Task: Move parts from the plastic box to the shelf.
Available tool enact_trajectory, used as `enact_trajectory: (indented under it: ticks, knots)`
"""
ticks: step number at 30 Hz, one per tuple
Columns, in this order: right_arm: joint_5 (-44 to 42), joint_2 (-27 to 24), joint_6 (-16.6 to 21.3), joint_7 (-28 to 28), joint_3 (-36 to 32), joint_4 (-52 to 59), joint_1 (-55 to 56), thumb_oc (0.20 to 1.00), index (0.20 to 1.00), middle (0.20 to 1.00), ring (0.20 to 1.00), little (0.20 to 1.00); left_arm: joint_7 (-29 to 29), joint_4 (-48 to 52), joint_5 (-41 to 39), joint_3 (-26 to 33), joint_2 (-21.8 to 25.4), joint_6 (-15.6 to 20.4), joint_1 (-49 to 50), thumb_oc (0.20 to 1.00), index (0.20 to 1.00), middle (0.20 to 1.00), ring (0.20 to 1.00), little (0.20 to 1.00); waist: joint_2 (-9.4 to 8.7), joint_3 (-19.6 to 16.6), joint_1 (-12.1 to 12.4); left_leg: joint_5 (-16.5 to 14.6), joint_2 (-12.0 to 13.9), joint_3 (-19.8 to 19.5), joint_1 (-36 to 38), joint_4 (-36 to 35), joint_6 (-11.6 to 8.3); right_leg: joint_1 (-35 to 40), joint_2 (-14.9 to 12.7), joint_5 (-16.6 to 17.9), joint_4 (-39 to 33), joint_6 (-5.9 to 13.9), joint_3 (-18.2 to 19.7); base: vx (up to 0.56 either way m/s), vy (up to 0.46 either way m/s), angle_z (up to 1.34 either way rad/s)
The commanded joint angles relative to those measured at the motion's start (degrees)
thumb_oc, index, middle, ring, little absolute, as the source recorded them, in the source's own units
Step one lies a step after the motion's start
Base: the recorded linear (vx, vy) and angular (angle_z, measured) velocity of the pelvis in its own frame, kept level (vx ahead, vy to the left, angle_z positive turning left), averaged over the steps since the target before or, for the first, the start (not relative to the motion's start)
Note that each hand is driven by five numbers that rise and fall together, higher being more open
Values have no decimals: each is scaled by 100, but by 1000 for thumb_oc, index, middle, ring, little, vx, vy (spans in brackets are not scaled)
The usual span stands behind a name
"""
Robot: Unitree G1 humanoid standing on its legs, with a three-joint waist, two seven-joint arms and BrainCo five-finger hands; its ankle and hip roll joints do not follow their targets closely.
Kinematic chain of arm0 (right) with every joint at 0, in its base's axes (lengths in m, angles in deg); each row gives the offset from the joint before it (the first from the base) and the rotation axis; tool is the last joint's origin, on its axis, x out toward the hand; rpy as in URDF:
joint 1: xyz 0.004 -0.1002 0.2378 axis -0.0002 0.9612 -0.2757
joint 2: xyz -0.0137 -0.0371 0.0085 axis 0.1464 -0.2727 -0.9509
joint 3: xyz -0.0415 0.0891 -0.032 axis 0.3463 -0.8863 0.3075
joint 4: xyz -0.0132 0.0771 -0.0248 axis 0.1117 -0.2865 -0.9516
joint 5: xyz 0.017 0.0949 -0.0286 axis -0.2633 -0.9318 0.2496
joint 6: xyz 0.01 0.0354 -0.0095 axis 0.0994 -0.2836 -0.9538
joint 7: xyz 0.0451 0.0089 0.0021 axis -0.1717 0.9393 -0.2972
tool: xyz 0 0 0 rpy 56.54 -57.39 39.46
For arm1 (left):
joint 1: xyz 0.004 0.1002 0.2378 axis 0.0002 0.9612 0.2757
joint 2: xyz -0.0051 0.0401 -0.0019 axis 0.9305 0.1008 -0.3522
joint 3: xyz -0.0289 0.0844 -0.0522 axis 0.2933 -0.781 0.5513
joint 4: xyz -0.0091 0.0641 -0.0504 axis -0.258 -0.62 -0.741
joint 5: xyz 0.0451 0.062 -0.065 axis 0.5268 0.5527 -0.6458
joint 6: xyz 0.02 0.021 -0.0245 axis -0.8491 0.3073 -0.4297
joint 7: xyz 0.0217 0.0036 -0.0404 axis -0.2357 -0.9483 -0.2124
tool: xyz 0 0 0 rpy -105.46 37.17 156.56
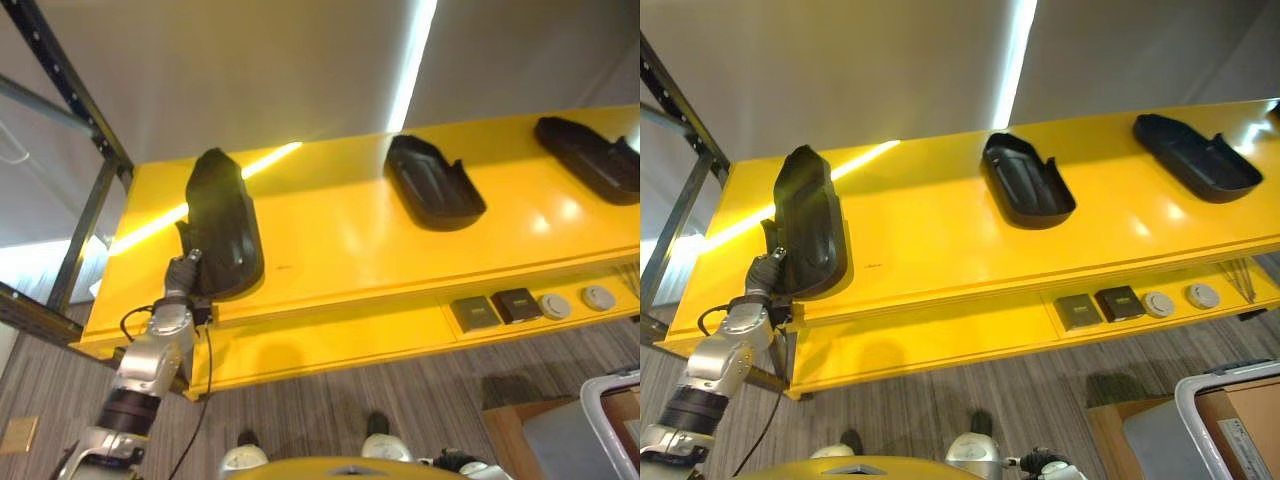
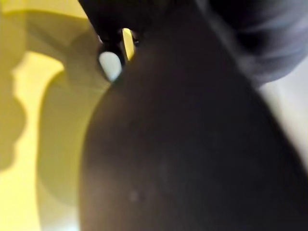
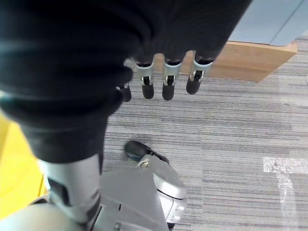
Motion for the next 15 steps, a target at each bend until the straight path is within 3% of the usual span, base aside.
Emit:
enact_trajectory:
  ticks: [1,6,10,12,15]
  knots:
    - [159,41,-131,-214,418,76,-227,1000,1000,1000,1000,1000,368,-924,296,-334,-135,168,-804,200,200,200,200,200,-14,362,-221,-304,-15,300,-47,302,242,149,210,-773,286,-82,13,-7,-37,-10]
    - [127,-15,-107,-226,546,43,-200,1000,1000,1000,1000,1000,407,-1745,1204,-487,-9,-141,-1328,200,200,200,200,200,-39,354,-379,-304,36,432,-47,361,231,134,235,-776,277,-97,92,-1,-26,-18]
    - [133,-123,-60,-255,597,84,-153,1000,1000,1000,1000,1000,318,-2261,2171,-650,453,-498,-1787,200,200,200,200,200,-21,342,-511,-315,61,534,-41,408,218,126,246,-776,270,-111,156,5,-5,-10]
    - [146,-176,-14,-278,595,61,-162,1000,1000,1000,1000,1000,115,-2417,2433,-717,670,-821,-1993,200,200,200,200,200,-1,346,-562,-325,71,577,-45,439,211,127,246,-776,261,-116,190,1,3,-18]
    - [200,-243,27,-344,600,37,-188,1000,1000,1000,1000,1000,-61,-2745,2629,-780,888,-992,-2200,200,200,200,200,200,32,356,-614,-333,82,620,-66,483,199,114,243,-776,260,-119,216,-10,12,-6]
